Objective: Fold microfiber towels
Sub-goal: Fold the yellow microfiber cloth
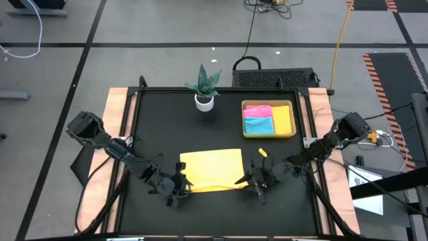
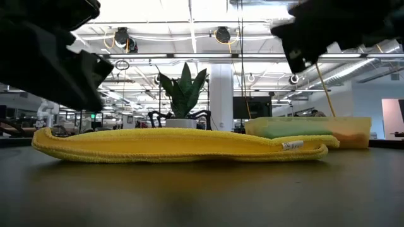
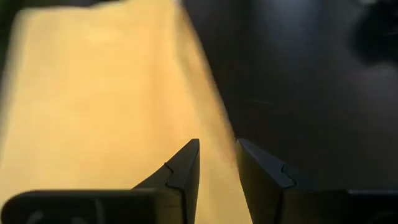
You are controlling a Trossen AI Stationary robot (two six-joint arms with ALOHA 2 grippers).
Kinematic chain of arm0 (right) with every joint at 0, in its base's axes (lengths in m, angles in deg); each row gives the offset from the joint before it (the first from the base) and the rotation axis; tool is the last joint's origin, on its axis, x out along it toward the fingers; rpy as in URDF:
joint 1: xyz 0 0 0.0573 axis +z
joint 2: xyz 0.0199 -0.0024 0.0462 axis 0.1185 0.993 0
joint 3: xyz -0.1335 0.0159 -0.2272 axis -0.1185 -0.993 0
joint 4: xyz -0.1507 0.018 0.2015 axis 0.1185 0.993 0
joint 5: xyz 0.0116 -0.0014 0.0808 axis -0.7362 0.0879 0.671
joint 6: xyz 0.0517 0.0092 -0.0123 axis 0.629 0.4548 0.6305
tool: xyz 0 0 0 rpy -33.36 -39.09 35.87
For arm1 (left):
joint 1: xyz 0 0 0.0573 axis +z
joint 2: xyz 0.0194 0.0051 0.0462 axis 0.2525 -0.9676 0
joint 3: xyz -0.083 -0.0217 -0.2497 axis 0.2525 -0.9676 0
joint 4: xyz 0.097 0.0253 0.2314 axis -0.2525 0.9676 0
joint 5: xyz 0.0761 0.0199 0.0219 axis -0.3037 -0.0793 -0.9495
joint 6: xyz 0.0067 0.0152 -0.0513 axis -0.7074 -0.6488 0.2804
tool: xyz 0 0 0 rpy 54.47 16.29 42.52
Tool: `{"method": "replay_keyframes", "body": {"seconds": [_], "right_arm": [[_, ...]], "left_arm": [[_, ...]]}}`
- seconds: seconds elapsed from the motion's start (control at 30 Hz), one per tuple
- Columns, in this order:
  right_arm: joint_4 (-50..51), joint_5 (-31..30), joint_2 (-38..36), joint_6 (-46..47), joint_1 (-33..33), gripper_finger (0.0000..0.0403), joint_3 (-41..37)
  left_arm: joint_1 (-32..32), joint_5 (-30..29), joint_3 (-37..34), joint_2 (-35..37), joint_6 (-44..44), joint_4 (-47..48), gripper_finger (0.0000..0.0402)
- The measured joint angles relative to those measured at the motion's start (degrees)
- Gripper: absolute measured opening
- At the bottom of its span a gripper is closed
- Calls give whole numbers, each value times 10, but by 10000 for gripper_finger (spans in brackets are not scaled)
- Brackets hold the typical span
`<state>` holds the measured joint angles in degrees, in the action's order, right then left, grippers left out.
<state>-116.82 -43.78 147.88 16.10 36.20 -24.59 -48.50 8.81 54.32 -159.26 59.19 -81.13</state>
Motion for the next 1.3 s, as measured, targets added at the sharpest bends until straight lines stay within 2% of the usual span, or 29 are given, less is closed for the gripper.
{"method": "replay_keyframes", "body": {"seconds": [0.1,0.2,0.27,0.47,0.57,0.73,0.83,1.13,1.3], "right_arm": [[-52,-1,0,-5,-1,119,0],[-53,-2,0,-11,-3,119,0],[-46,-20,0,6,-3,119,0],[49,-133,1,24,17,118,3],[111,-134,1,21,24,118,27],[304,-133,0,12,30,118,93],[384,-135,1,6,38,118,117],[464,-134,23,-24,56,116,118],[463,-106,59,-46,56,78,118]], "left_arm": [[-5,63,0,2,23,4,106],[-27,78,0,5,22,24,106],[-45,58,0,5,21,53,106],[-77,-68,0,-8,45,116,106],[-79,-77,0,-10,53,90,106],[-80,-74,27,-2,54,70,106],[-78,-75,43,-2,40,71,106],[-45,-40,25,-3,60,106,106],[-39,-8,13,-3,81,108,106]]}}
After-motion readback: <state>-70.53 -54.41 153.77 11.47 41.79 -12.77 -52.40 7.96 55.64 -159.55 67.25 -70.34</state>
